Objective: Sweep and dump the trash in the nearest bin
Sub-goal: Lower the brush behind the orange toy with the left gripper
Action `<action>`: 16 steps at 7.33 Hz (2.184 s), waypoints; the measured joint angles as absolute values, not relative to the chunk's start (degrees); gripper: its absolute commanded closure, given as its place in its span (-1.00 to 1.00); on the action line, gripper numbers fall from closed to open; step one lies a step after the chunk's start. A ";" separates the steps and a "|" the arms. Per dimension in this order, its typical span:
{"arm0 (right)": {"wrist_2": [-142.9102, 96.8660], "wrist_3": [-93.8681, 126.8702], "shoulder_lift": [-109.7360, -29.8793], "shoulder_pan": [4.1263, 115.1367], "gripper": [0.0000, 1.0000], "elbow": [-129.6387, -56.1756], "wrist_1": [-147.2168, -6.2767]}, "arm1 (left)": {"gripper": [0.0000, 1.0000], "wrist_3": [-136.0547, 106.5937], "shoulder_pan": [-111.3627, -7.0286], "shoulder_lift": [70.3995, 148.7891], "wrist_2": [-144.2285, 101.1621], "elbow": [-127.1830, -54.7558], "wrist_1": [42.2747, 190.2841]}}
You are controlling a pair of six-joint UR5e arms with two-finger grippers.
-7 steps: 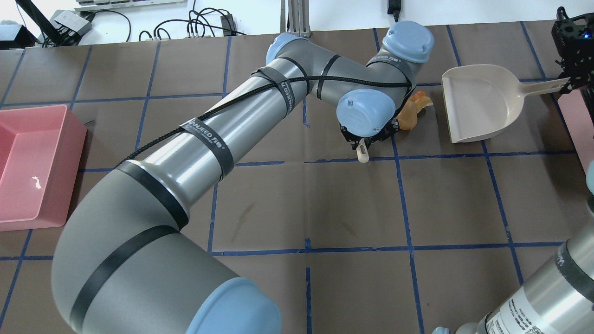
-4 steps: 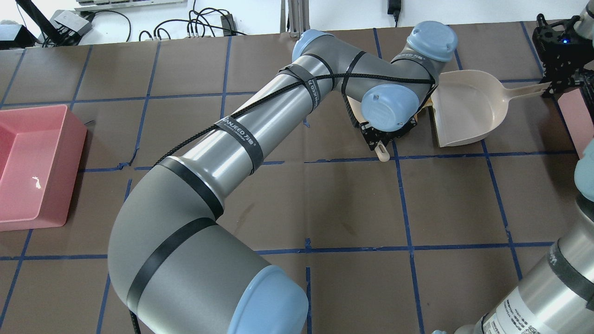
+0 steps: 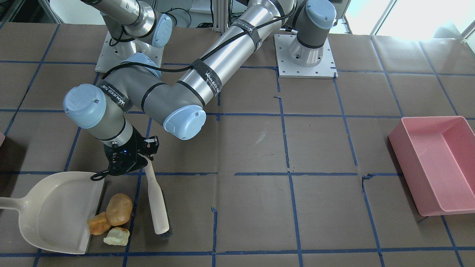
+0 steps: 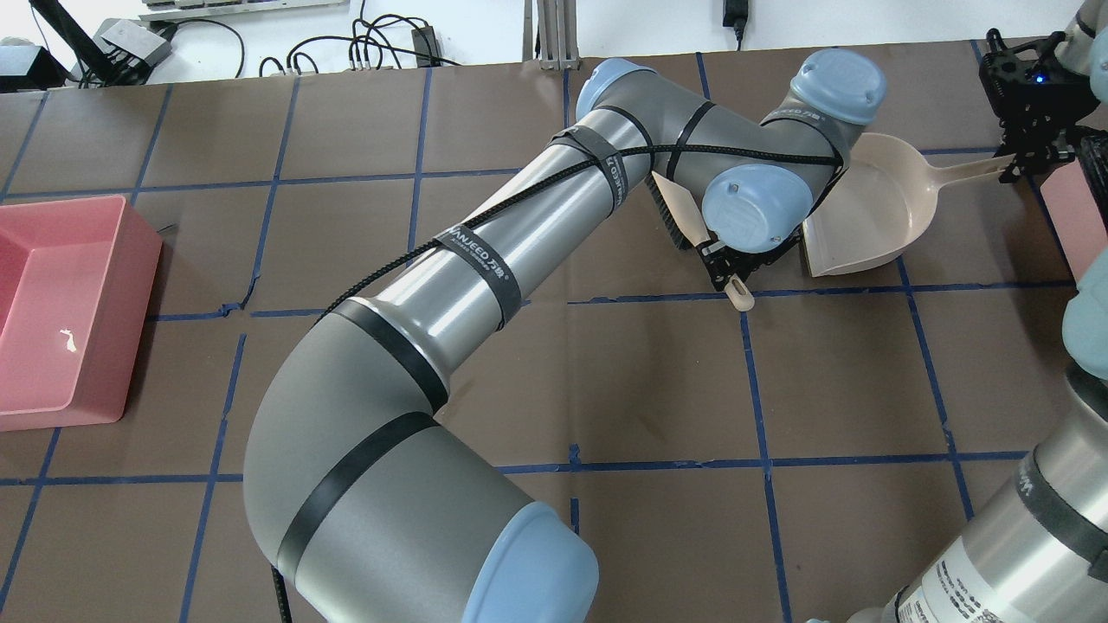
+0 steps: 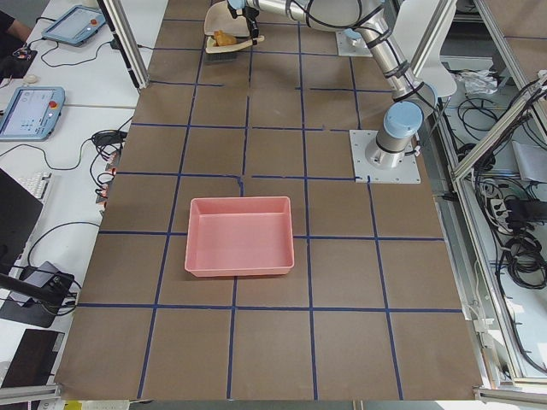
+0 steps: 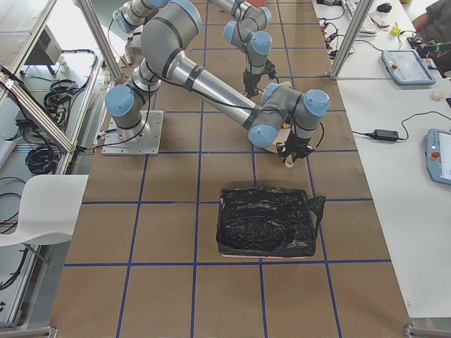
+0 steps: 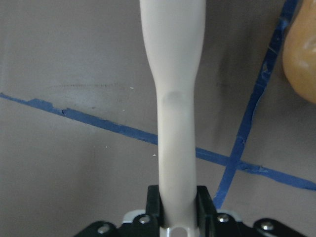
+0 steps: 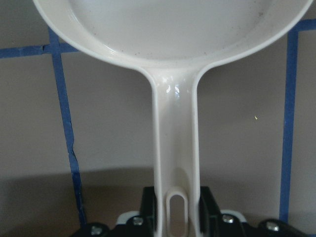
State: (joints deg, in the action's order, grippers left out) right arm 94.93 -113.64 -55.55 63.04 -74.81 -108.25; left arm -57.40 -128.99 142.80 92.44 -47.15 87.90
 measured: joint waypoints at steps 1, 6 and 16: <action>94.99 -113.15 -55.50 63.13 1.00 -74.81 -108.27 | 1.00 -57.73 -129.35 143.28 92.22 -46.99 87.55; 95.17 -112.27 -55.42 63.19 1.00 -74.94 -108.23 | 1.00 -57.23 -131.52 145.80 91.60 -45.34 84.79; 95.25 -108.48 -55.49 63.19 1.00 -74.99 -107.67 | 1.00 -53.57 -132.11 147.92 92.66 -41.16 84.75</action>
